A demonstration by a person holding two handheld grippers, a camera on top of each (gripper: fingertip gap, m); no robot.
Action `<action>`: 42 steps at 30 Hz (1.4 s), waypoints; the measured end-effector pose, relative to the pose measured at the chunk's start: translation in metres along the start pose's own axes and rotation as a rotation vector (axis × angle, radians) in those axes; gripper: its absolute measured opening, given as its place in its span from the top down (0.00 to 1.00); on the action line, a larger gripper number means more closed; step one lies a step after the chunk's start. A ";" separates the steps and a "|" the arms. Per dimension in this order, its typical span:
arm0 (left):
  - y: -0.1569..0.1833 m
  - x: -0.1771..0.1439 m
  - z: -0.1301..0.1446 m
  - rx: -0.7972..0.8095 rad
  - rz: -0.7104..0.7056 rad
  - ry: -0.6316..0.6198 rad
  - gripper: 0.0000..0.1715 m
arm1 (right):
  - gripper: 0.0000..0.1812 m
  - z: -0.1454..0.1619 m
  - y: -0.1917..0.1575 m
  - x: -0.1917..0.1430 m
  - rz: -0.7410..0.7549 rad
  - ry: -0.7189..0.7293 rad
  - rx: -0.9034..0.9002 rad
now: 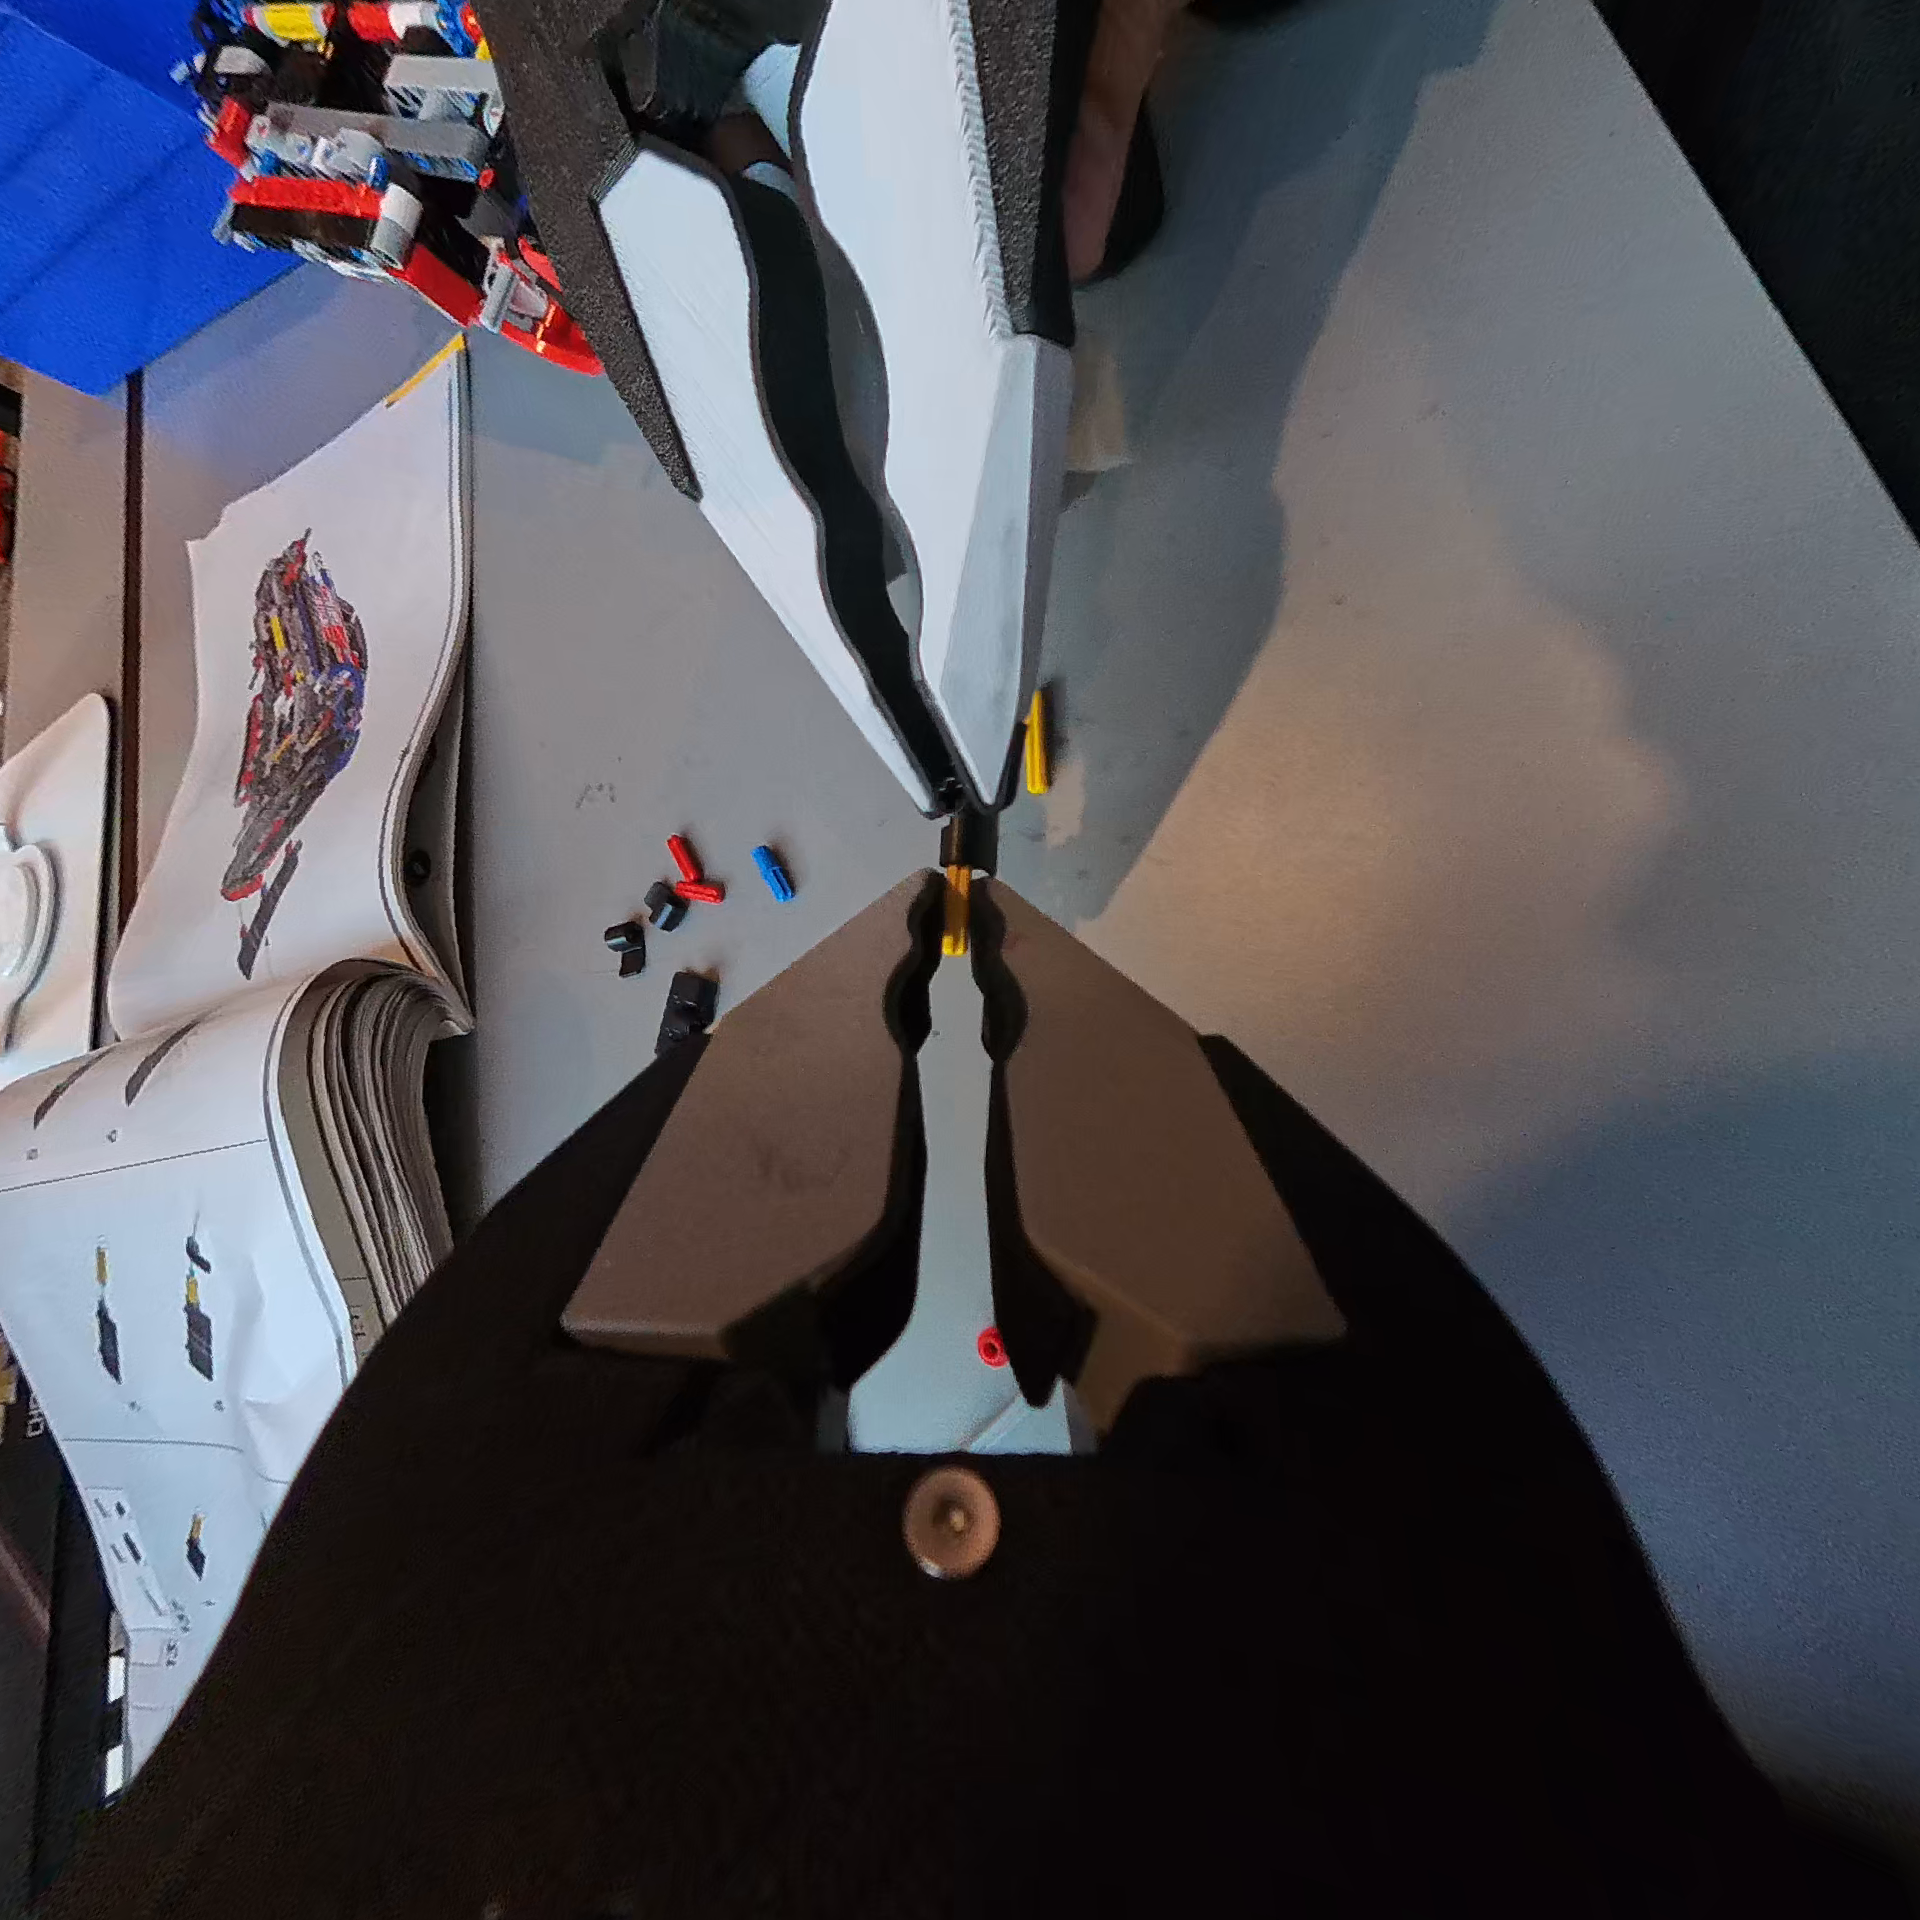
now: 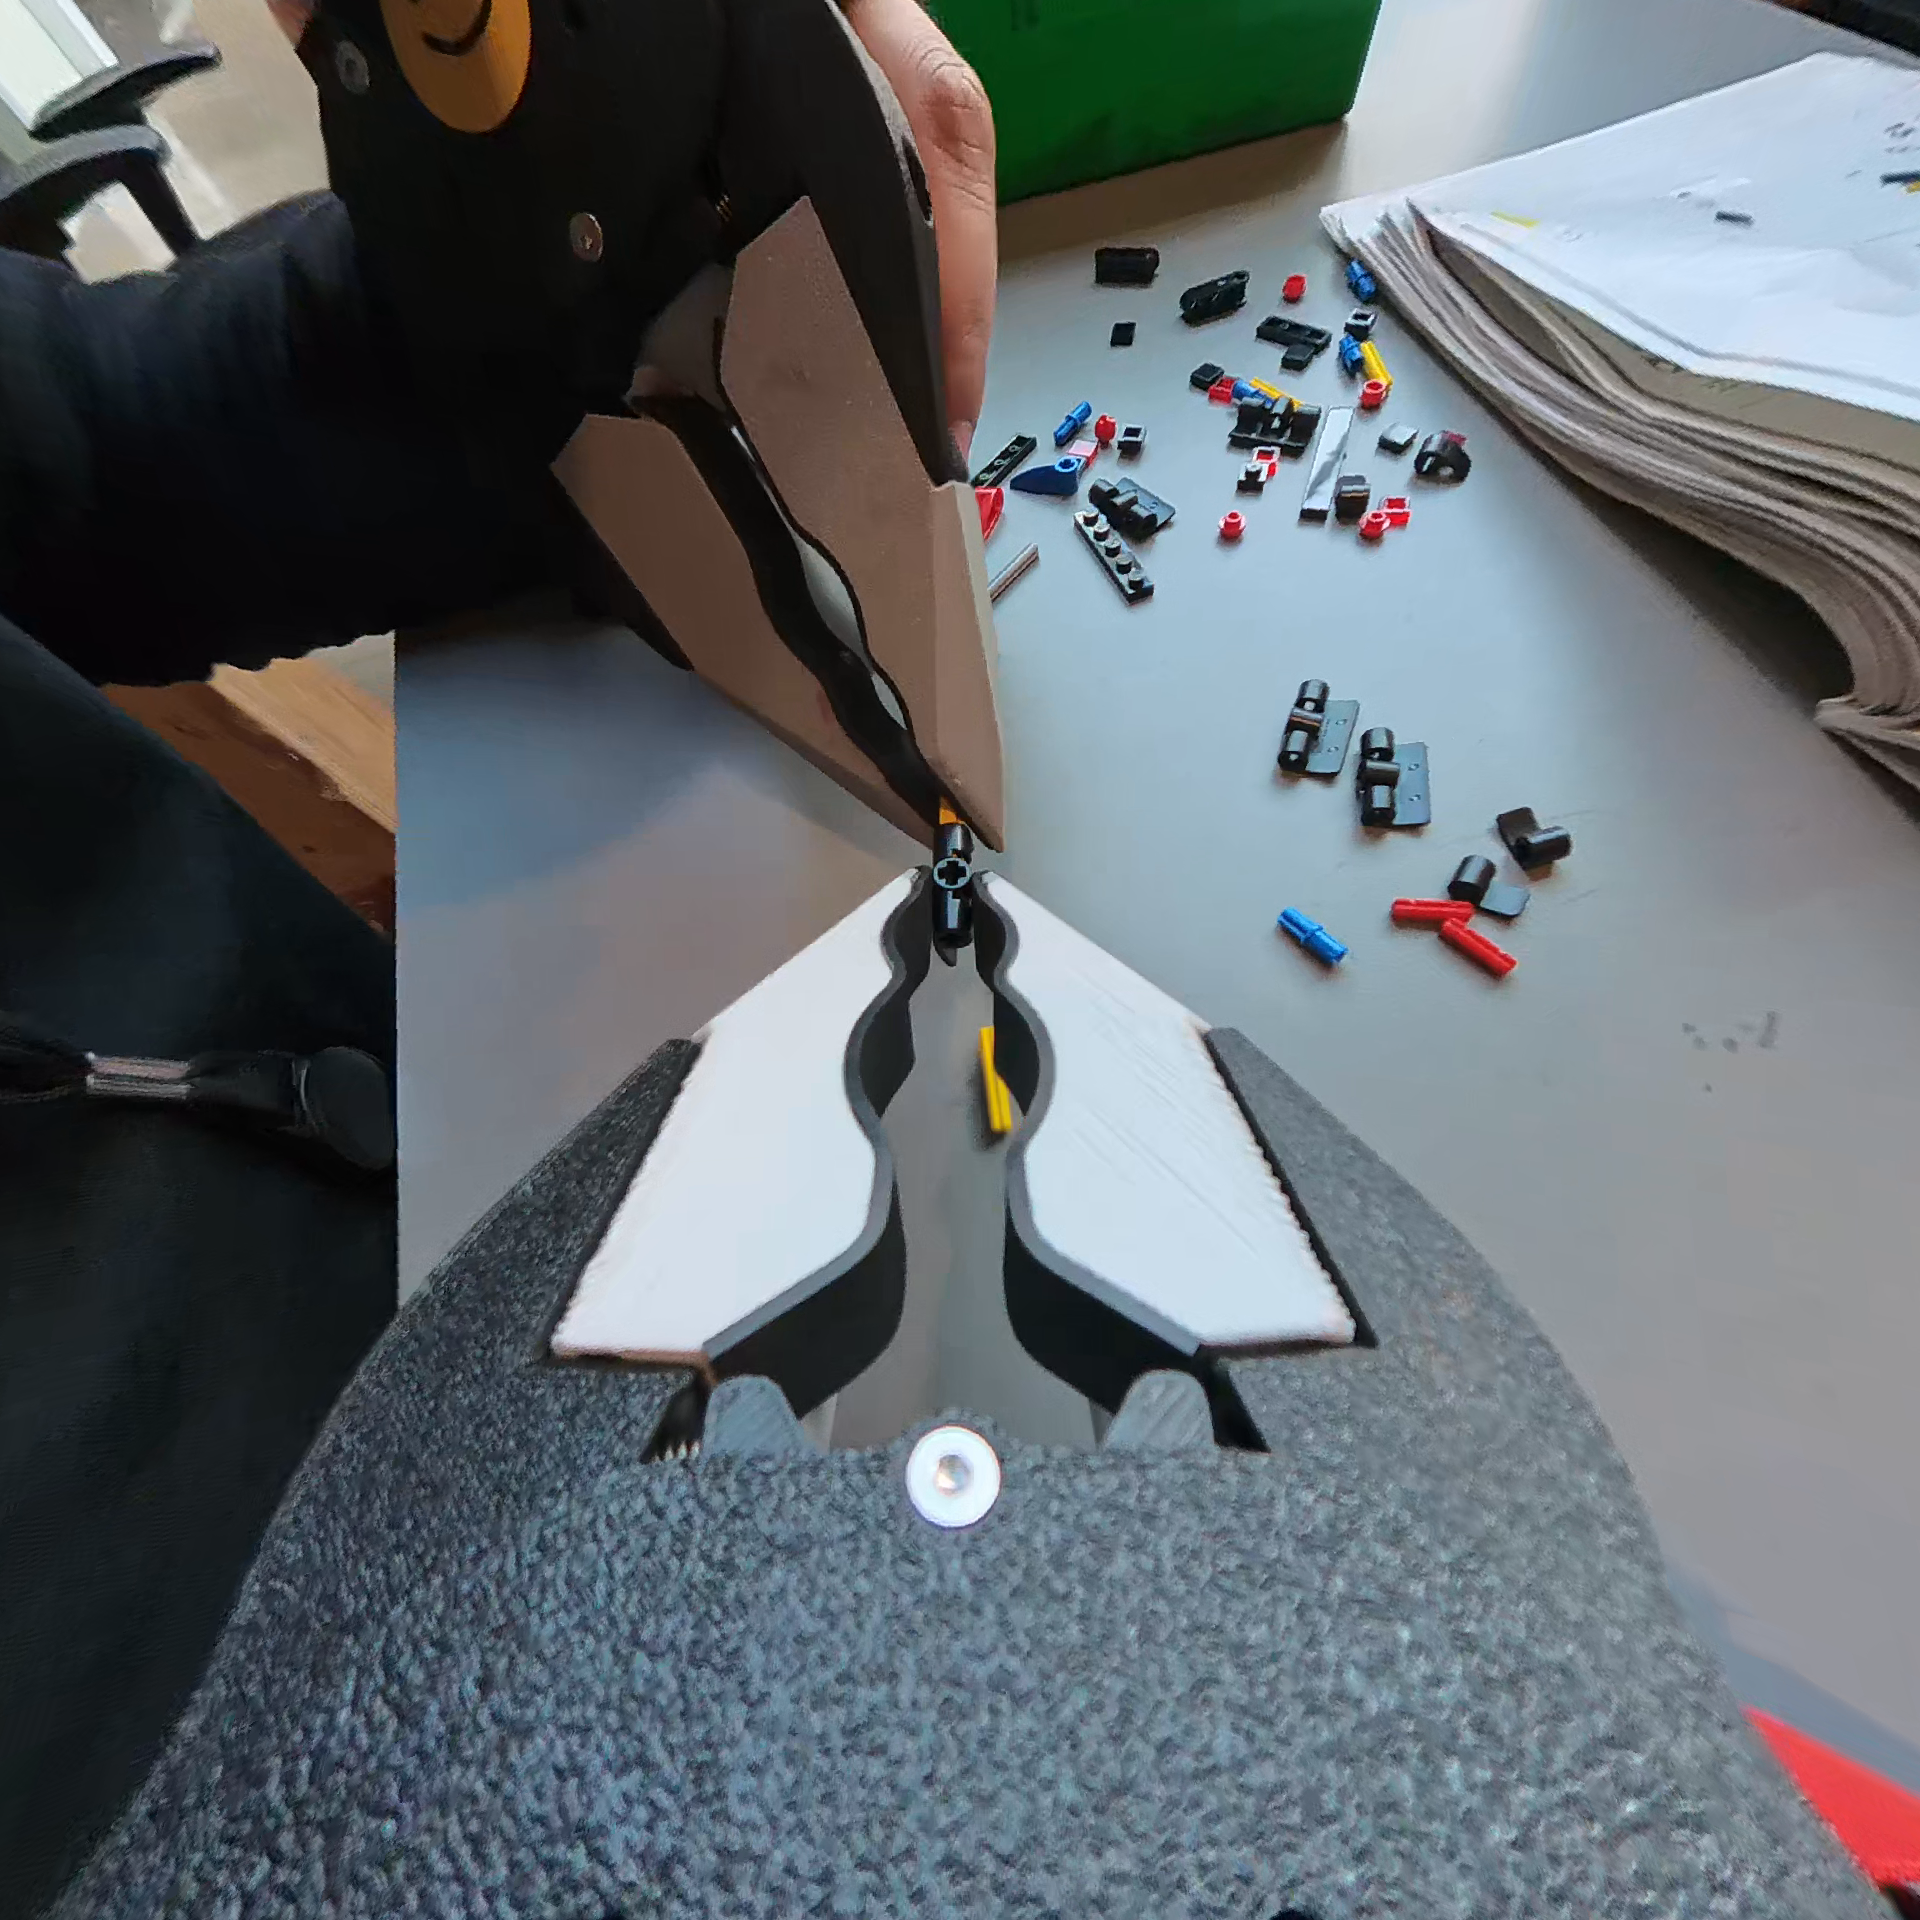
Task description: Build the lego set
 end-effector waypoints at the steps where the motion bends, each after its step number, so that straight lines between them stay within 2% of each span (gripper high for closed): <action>1: 0.000 0.000 0.000 -0.003 -0.001 0.000 0.99 | 0.96 0.000 0.000 0.000 0.012 -0.004 -0.021; 5: 0.001 0.000 -0.002 -0.011 0.011 0.014 0.99 | 0.92 0.003 -0.002 0.005 0.044 -0.056 -0.087; 7: 0.000 0.000 0.000 -0.016 0.017 0.006 0.99 | 0.96 0.003 -0.004 0.007 0.052 -0.055 -0.110; 14: 0.000 -0.001 0.001 -0.025 0.030 0.009 0.99 | 0.96 0.002 -0.003 0.008 0.019 -0.058 -0.089; 22: -0.005 -0.011 -0.002 -0.087 0.052 0.092 0.99 | 0.96 -0.007 -0.006 0.001 0.052 -0.001 -0.106; 30: -0.005 -0.028 -0.012 -0.065 0.040 0.157 0.99 | 0.96 -0.021 -0.020 -0.008 0.156 0.012 -0.244; 37: -0.004 -0.012 -0.010 -0.137 0.046 0.130 0.99 | 0.96 -0.012 -0.014 -0.007 0.195 -0.078 -0.303; 41: -0.003 -0.001 -0.009 -0.153 0.047 0.083 0.90 | 0.96 -0.012 -0.012 -0.005 0.223 -0.102 -0.315; 42: -0.003 0.002 -0.008 -0.131 0.024 0.064 0.91 | 0.96 -0.012 -0.011 -0.004 0.212 -0.103 -0.306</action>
Point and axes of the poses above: each gripper's, where its closed fingertips meet, x out along the fingers, z out of its underside, y = z × x across the jaws, the point moved 7 cm from there along -x, back along the fingers, and after that the axes turned 6 degrees about -x, right-handed, at the moved point
